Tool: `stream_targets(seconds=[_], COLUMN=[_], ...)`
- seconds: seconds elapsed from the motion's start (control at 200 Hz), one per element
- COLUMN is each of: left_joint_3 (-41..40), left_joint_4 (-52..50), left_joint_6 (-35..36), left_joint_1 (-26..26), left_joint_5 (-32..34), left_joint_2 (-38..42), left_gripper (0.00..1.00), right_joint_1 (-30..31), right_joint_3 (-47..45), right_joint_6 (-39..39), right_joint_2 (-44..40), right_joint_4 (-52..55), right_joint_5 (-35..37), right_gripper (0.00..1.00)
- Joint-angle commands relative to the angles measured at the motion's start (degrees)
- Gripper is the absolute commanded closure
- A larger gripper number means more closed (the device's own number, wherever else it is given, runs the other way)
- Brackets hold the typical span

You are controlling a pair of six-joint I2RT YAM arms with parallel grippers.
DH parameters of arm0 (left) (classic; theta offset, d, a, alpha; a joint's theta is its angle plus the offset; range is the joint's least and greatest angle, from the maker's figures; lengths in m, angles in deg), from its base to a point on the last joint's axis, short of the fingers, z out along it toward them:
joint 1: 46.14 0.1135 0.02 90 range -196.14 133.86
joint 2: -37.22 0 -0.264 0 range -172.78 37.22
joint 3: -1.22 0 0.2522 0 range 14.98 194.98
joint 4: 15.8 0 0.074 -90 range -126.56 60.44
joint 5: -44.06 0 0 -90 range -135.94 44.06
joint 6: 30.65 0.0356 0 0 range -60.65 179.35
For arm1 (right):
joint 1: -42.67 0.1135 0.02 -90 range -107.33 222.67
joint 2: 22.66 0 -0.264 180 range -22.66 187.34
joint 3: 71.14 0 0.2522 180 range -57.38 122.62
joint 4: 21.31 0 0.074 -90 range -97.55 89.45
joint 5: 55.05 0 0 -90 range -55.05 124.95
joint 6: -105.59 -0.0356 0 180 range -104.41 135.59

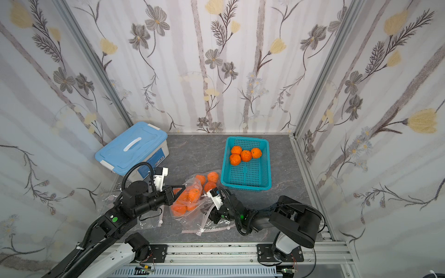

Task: Open the zip-top bag and take out the orange
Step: Adjust the zipper food storage bag in the zipper food storage bag.

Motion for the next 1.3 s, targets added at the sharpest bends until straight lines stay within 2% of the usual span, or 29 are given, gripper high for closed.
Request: stream_targets(seconds=[0.0, 0.295, 0.4, 0.684, 1.039, 1.199, 1.294], left_joint_3=[0.65, -1.33, -1.79, -5.16, -5.45, -6.49, -6.04], left_joint_4=[4.14, 5.66, 6.72, 19.74, 18.08, 26.0, 27.09], left_joint_6=[-1.2, -3.26, -3.31, -7.14, -6.52, -8.59, -8.79], left_joint_1=[0.06, -0.02, 0.01, 0.04, 0.03, 0.02, 0.03], left_joint_5=[-1.97, 0.37, -0.2, -7.82, -5.44, -8.79, -9.75], left_joint_2=[0.44, 3.04, 3.65, 5.84, 5.36, 6.09, 5.64], left_gripper=[1.0, 1.0, 1.0, 1.0, 1.0, 1.0, 1.0], right_joint_1=[0.02, -0.64, -0.72, -0.72, -0.73, -0.73, -0.64], right_joint_3=[0.18, -2.59, -3.9, -6.48, -6.82, -7.54, -6.95], right_joint_6=[0.65, -1.65, -1.91, -3.0, -2.77, -2.82, -2.78], right_joint_2=[-0.08, -1.84, -2.83, -4.53, -4.59, -4.33, -3.68], right_joint_4=[1.3, 5.07, 4.11, 1.06, -0.31, -2.07, -2.1], right_joint_5=[5.06, 15.54, 15.66, 16.16, 12.78, 12.53, 11.06], right_gripper=[0.65, 0.62, 0.58, 0.48, 0.39, 0.32, 0.27])
